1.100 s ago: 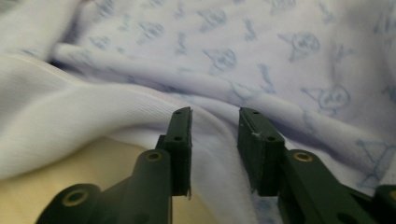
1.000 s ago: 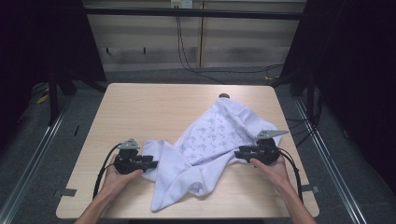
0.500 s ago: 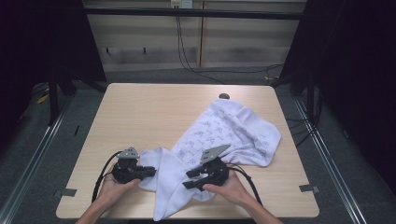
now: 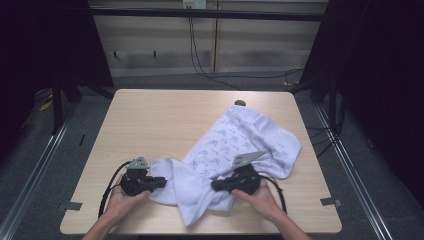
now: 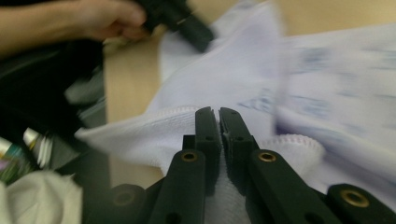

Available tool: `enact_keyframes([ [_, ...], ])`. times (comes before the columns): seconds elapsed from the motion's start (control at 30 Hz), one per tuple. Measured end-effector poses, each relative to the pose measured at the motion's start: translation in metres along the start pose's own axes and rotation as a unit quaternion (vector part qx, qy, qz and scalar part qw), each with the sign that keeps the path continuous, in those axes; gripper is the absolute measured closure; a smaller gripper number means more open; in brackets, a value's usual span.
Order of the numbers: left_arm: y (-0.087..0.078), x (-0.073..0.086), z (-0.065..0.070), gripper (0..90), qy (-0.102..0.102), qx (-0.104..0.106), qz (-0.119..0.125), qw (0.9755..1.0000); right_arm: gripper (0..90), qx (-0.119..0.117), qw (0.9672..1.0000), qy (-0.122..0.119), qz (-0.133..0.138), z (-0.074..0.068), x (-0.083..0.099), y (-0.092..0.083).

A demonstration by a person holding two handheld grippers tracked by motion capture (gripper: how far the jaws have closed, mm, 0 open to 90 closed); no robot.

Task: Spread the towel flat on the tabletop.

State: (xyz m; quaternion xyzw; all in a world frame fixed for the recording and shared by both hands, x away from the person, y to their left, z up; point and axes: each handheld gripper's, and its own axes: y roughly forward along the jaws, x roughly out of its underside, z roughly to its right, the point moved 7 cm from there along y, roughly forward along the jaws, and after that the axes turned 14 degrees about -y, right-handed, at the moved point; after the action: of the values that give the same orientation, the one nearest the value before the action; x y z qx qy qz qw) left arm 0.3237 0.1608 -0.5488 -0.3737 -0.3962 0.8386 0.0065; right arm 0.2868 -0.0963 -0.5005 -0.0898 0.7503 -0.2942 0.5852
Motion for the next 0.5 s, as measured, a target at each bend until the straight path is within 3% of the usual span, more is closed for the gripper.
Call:
enact_keyframes([
  [0.07,0.001,-0.001,0.000,80.4,-0.001,0.002,0.000,1.0000,86.4,0.040,0.9983,0.038,0.020,0.022,0.010,-0.024],
  [0.1,0.001,-0.001,0.000,80.3,-0.001,0.001,0.002,1.0000,85.8,0.056,0.9956,0.067,0.034,0.035,0.019,-0.037],
  [0.17,0.003,-0.002,0.001,80.3,0.003,-0.002,0.002,1.0000,84.9,0.091,0.9918,0.087,0.022,0.050,0.036,-0.049],
  [0.2,0.003,-0.002,0.002,80.3,0.002,-0.001,0.002,1.0000,84.7,0.098,0.9912,0.087,0.017,0.055,0.042,-0.051],
  [0.23,0.004,-0.002,0.002,80.2,0.002,-0.001,0.002,1.0000,83.4,0.109,0.9887,0.103,0.008,0.062,0.051,-0.055],
  [0.3,0.005,-0.002,0.005,79.8,-0.001,0.003,0.000,1.0000,80.3,0.114,0.9859,0.122,-0.005,0.070,0.061,-0.055],
  [0.37,0.003,0.002,0.011,79.9,0.003,0.006,-0.009,0.9999,77.2,0.109,0.9852,0.130,-0.023,0.072,0.068,-0.052],
  [0.43,0.001,0.008,0.018,79.8,0.009,0.010,-0.021,0.9997,75.2,0.116,0.9848,0.124,-0.035,0.070,0.069,-0.051],
  [0.5,-0.002,0.014,0.026,78.3,0.015,0.012,-0.029,0.9994,70.8,0.110,0.9869,0.113,-0.036,0.065,0.068,-0.053],
])
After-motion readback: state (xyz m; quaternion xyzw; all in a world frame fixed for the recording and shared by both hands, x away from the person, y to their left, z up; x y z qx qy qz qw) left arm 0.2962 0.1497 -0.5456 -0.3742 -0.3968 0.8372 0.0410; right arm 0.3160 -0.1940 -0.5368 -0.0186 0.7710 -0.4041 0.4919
